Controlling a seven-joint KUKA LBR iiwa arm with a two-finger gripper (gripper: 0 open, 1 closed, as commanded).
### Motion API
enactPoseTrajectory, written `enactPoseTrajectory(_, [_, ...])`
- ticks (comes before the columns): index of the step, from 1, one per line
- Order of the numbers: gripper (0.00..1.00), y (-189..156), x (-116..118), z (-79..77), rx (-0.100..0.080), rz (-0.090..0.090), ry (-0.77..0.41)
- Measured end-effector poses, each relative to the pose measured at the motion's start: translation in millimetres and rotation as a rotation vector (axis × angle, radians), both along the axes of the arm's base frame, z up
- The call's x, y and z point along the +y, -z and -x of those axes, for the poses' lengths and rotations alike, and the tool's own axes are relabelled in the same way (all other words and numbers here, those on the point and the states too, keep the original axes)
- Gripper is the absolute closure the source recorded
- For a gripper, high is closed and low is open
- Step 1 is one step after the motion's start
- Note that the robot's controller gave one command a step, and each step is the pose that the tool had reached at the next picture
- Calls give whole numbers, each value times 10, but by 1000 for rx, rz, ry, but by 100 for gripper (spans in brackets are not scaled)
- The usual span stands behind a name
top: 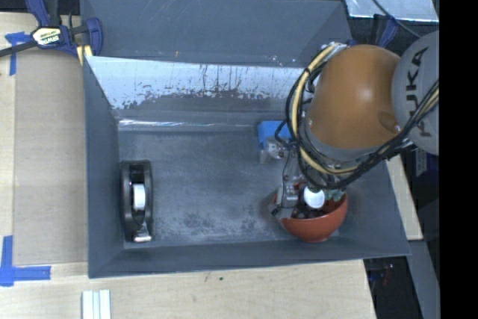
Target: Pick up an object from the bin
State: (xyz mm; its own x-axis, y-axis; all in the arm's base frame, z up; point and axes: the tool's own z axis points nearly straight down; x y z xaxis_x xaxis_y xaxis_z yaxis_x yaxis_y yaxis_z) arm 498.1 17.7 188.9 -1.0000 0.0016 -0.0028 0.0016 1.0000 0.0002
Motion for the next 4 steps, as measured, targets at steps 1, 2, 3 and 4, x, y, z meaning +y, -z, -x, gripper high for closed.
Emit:
enactPoseTrajectory(1, [0, 0, 0, 0, 0, 0, 0])
enactPoseTrajectory(2, [0, 411, -262, -148, -3, 1, -142])
enactPoseTrajectory(3, [0, 415, -148, 25, 1, 0, -194])
enactPoseTrajectory(4, [0, 813, -494, 1, 2, 1, -141])
